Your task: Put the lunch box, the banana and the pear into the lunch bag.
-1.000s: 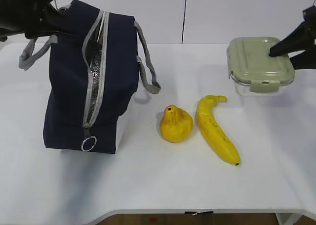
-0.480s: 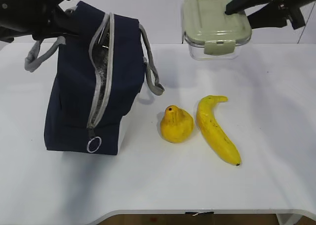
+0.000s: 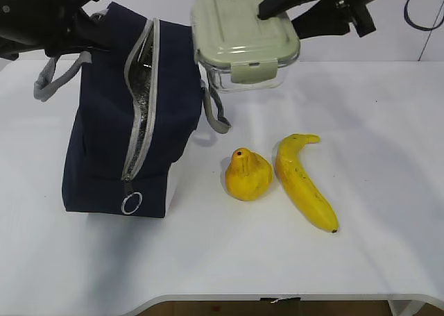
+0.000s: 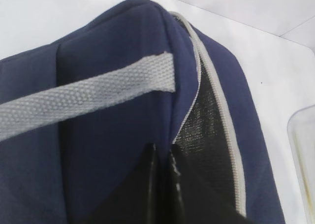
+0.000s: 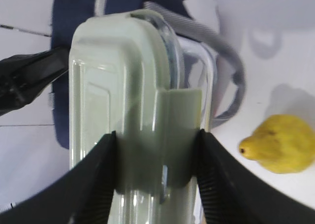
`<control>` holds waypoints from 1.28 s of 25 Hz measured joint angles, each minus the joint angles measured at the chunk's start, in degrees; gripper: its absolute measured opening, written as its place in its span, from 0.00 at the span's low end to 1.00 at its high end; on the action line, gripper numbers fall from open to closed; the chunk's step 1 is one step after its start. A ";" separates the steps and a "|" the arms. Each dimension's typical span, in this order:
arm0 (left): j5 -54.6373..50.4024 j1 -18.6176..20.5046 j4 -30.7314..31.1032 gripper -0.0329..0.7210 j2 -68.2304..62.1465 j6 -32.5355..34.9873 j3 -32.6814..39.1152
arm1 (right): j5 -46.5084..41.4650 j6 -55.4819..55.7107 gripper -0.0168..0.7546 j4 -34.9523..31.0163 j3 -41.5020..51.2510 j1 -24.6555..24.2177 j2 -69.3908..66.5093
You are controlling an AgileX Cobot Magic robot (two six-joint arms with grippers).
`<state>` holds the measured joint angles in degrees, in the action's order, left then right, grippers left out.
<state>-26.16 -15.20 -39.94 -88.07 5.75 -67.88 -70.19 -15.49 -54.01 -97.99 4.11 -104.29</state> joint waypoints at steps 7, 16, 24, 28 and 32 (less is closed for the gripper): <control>0.00 0.00 0.00 0.04 0.00 -0.10 0.00 | -0.13 2.03 0.51 -0.33 -1.45 5.06 0.00; 0.00 -3.36 -0.10 0.04 -0.10 -0.10 -1.81 | 5.22 2.16 0.51 -0.39 -1.48 9.06 -3.93; 0.02 -3.36 -1.00 0.04 -0.10 -0.35 -2.27 | 9.60 1.83 0.50 2.25 -2.63 9.19 -7.73; 0.13 -3.36 -2.83 0.04 -0.10 -0.47 -2.27 | 12.01 -2.17 0.50 2.49 -2.63 9.83 -8.35; 0.49 -3.36 -4.02 0.04 -0.23 -0.47 -2.27 | 12.94 -5.40 0.50 -0.64 -2.63 11.11 -9.85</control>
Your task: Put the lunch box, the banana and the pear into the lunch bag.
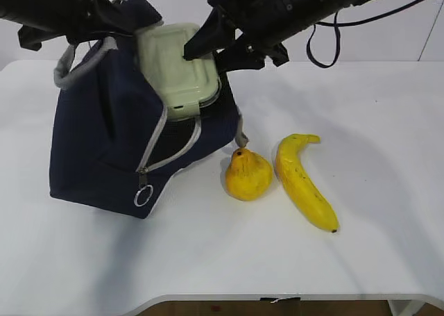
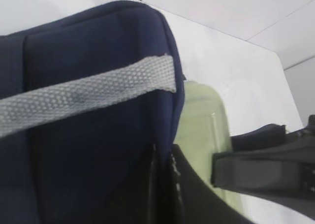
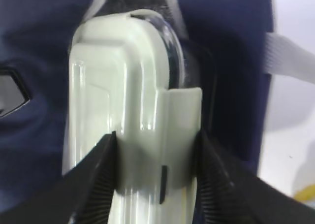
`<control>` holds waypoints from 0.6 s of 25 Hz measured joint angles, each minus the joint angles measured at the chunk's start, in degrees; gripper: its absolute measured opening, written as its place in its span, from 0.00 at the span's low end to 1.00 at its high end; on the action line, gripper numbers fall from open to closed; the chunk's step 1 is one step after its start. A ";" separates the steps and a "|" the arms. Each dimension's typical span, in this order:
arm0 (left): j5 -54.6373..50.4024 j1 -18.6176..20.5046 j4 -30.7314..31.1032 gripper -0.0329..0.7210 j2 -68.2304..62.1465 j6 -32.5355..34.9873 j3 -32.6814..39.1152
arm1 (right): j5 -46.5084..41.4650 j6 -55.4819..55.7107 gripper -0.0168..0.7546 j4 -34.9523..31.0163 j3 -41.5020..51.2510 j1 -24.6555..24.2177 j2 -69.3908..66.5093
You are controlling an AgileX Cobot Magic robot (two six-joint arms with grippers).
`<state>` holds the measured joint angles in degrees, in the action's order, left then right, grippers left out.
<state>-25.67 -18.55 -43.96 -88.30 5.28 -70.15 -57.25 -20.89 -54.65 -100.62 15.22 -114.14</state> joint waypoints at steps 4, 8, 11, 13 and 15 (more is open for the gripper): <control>0.52 0.00 -0.34 0.04 -0.11 0.00 0.00 | 0.94 -3.68 0.50 -4.74 0.00 0.90 -1.90; 0.52 0.00 -0.99 0.04 -0.33 0.00 0.00 | 2.12 -4.78 0.50 -6.09 0.00 2.22 -3.27; 0.52 0.00 -1.68 0.04 -0.33 0.00 0.00 | 2.80 -4.89 0.50 -6.78 0.00 3.14 -3.99; 0.52 0.00 -3.21 0.04 -0.33 0.00 0.00 | 4.10 -4.97 0.50 -6.78 0.00 3.88 -4.24; 0.60 0.00 -5.09 0.04 -0.66 0.00 0.00 | 5.61 -5.24 0.50 -7.20 0.00 4.46 -4.24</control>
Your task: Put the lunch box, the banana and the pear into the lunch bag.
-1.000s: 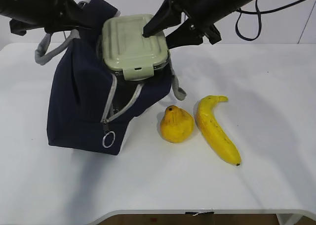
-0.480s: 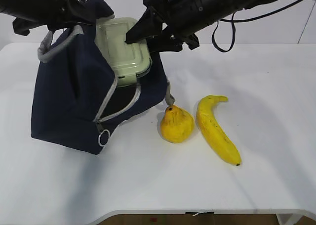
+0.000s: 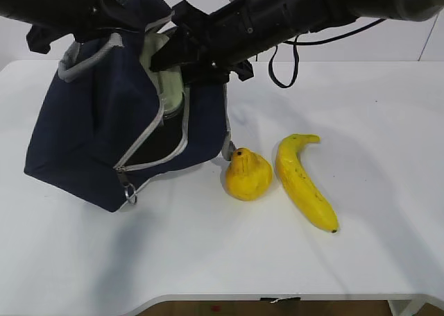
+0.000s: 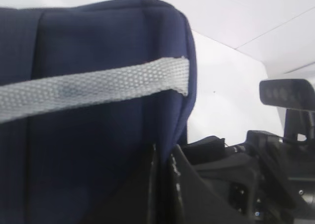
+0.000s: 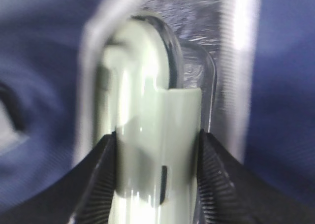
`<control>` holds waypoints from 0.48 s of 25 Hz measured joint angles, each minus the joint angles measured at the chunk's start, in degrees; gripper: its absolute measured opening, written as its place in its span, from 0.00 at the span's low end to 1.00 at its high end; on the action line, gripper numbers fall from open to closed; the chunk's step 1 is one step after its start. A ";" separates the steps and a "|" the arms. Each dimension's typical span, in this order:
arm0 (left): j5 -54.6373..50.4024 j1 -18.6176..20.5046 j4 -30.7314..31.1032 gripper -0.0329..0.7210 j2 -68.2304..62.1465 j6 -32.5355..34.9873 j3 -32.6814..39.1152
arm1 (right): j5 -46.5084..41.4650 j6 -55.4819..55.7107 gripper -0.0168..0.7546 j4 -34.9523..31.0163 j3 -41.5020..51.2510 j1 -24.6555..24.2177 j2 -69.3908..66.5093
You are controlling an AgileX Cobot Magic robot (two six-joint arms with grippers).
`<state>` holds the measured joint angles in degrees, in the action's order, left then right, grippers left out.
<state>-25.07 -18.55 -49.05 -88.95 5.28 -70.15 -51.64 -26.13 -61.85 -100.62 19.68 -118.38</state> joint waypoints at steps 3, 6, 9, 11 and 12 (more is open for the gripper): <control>0.00 0.00 -1.51 0.04 -0.63 0.00 0.00 | 1.41 -0.23 0.50 -1.50 0.00 0.58 -0.42; 0.00 0.00 -3.32 0.04 -1.13 0.60 0.00 | 1.85 -0.36 0.50 -2.86 0.00 0.67 -1.25; 0.04 0.00 -5.08 0.04 -1.26 1.26 0.00 | 1.94 -1.45 0.50 -4.02 0.00 0.67 -2.32; 0.13 0.00 -5.60 0.04 -1.26 1.48 0.00 | 1.94 -2.86 0.50 -4.92 0.00 0.67 -2.92; 0.13 0.00 -5.73 0.04 -1.40 1.48 0.00 | 1.94 -3.50 0.50 -5.27 0.00 0.67 -3.07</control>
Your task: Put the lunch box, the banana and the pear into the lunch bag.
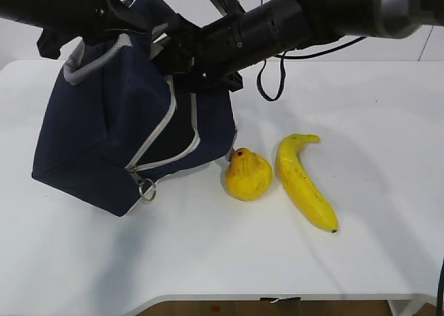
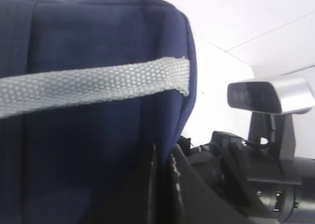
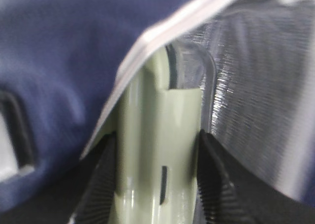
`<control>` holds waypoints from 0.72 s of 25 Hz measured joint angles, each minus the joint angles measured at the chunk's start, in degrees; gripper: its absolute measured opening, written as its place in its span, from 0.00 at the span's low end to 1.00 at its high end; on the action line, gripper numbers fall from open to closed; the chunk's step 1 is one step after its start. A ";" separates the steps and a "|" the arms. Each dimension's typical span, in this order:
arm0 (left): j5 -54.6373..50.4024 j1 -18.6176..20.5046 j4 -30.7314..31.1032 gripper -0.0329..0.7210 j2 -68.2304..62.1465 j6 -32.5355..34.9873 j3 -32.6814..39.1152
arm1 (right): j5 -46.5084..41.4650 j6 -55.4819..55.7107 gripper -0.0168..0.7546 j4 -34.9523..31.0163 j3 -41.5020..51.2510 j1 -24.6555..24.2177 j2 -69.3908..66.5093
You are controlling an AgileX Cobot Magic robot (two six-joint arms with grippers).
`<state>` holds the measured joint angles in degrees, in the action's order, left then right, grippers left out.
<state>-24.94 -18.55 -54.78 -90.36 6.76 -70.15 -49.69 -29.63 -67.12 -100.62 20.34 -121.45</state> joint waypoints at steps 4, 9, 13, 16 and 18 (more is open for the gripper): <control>0.00 0.00 -3.10 0.04 -0.79 1.25 0.00 | 0.04 -2.65 0.50 -1.94 0.00 0.71 -0.24; -0.34 0.00 -9.06 0.04 -2.12 7.46 0.00 | 0.13 -6.78 0.50 -2.28 0.00 1.56 -0.32; -0.34 0.00 -9.92 0.04 -2.12 8.67 0.00 | 0.13 -8.88 0.50 -2.28 0.00 1.56 -0.37; -0.34 0.00 -10.04 0.04 -2.12 9.28 0.00 | 0.17 -10.91 0.50 -2.28 0.00 1.56 -0.37; -0.34 0.00 -10.14 0.04 -2.12 9.52 0.00 | 0.26 -12.15 0.50 -2.28 0.00 1.56 -0.37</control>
<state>-25.28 -18.55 -64.92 -92.48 16.28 -70.15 -49.43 -41.78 -69.40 -100.62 21.91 -121.82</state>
